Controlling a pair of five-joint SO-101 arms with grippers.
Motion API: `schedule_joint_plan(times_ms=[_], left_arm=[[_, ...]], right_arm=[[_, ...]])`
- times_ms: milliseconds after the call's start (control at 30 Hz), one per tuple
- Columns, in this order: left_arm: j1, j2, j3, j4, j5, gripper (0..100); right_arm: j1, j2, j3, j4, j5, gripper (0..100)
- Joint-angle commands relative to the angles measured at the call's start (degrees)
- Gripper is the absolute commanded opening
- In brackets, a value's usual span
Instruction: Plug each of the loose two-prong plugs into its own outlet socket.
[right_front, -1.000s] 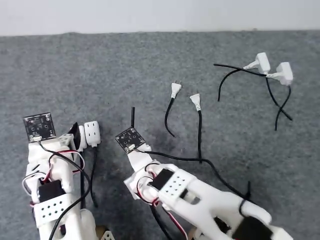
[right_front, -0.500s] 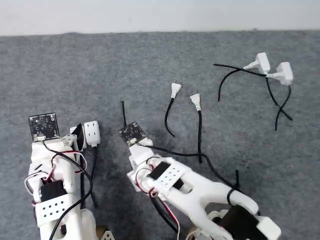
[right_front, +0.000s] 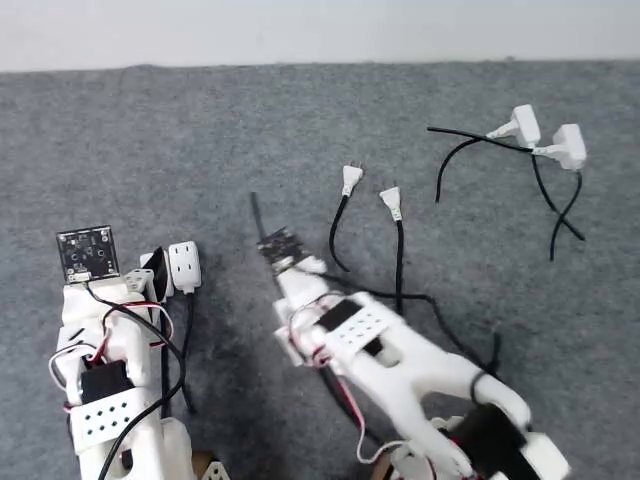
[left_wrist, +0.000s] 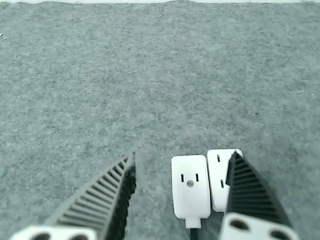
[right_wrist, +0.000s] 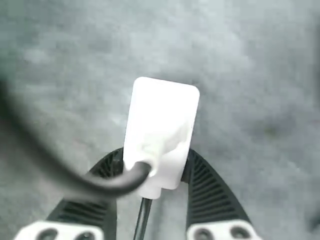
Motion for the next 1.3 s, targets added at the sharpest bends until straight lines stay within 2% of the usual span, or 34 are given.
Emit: schedule_joint_plan(times_ms=[0, 133, 300, 433, 533, 733, 900, 1100, 1267], left_arm=[[0.3, 0.2, -0.3, -1.8, -1.2, 29], [0.3, 0.2, -0.3, -1.8, -1.2, 29], [0.3, 0.2, -0.3, -1.7, -1.2, 29], [0.4, 0.2, -0.3, -1.7, -1.2, 29], [0.4, 0.2, -0.2, -1.6, -1.2, 29], [0.4, 0.2, -0.1, -1.6, -2.5, 29], [0.4, 0.2, 0.0, -1.5, -2.7, 29], [0.4, 0.2, 0.0, -1.5, -2.7, 29], [0.4, 0.2, 0.0, -1.6, -2.7, 29]], right_arm=[[5.4, -16.9, -2.8, 10.2, 5.5, 0.8], [13.3, -35.0, -2.7, 16.8, 12.0, 0.8], [30.5, -53.0, -2.2, 18.1, 22.4, 0.8], [44.1, -56.2, 0.2, 10.9, 28.2, 0.8], [49.2, -52.5, 5.2, -1.1, 29.9, 0.8], [52.9, -35.2, 8.6, -26.8, 30.0, 0.8], [57.3, -10.9, -0.9, -42.6, 30.0, 0.9], [63.8, 24.3, -30.1, -42.6, 29.9, 0.9], [66.4, 46.8, -59.0, -27.8, 29.6, 0.9]])
